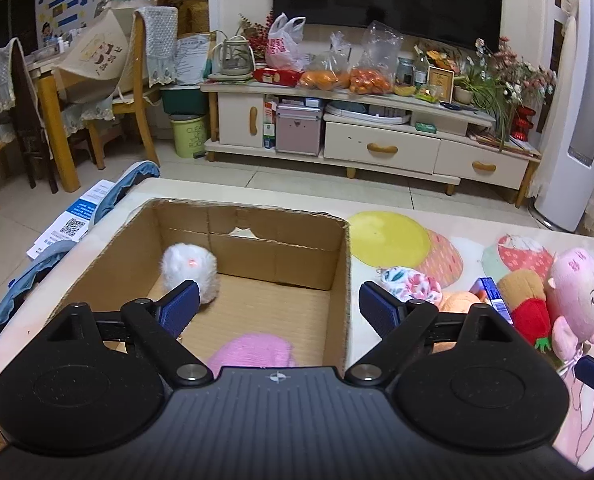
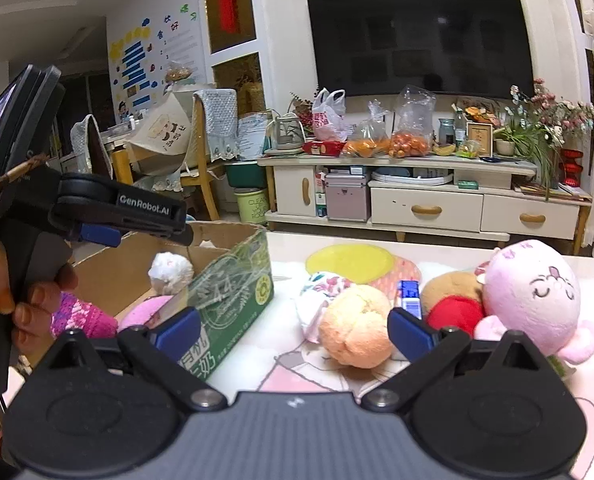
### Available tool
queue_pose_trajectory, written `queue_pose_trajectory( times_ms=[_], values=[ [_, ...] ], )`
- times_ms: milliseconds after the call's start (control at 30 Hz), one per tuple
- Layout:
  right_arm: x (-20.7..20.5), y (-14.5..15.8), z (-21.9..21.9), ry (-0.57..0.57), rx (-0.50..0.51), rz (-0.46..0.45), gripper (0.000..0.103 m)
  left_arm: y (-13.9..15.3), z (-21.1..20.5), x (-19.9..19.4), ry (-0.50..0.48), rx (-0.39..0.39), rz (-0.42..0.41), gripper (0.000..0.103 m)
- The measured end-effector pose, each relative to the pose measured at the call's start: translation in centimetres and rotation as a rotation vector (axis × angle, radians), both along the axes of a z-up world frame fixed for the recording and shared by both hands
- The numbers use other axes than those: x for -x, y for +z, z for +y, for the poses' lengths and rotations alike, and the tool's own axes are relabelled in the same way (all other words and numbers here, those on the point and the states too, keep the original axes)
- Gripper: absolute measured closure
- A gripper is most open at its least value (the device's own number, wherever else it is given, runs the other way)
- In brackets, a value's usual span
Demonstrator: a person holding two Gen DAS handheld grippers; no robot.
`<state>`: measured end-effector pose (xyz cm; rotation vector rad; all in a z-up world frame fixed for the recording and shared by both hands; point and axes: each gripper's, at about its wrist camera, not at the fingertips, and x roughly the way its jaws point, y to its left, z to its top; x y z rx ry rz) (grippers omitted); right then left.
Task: Organize soft objects
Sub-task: 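Move both open tools back toward the toys on the table, then move left tool to the orange fuzzy plush while right tool grasps the pink pig plush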
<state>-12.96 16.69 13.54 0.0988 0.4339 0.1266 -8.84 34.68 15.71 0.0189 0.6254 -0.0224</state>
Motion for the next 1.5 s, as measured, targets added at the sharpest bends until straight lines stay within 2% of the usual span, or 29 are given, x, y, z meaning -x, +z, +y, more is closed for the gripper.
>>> queue_pose_trajectory(
  times_ms=[1067,1500],
  values=[
    [1.6,-1.7,-6.9,-0.102,-0.052,0.034,0.004,-1.3,-1.4,0.4,-0.146,-0.175,-0.028,0.000],
    [1.6,-2.6,-10.3,-0.170,-0.072,0.043,0.004,-1.8,-1.7,0.8,-0.218,-0.191,-0.041,0.000]
  ],
)
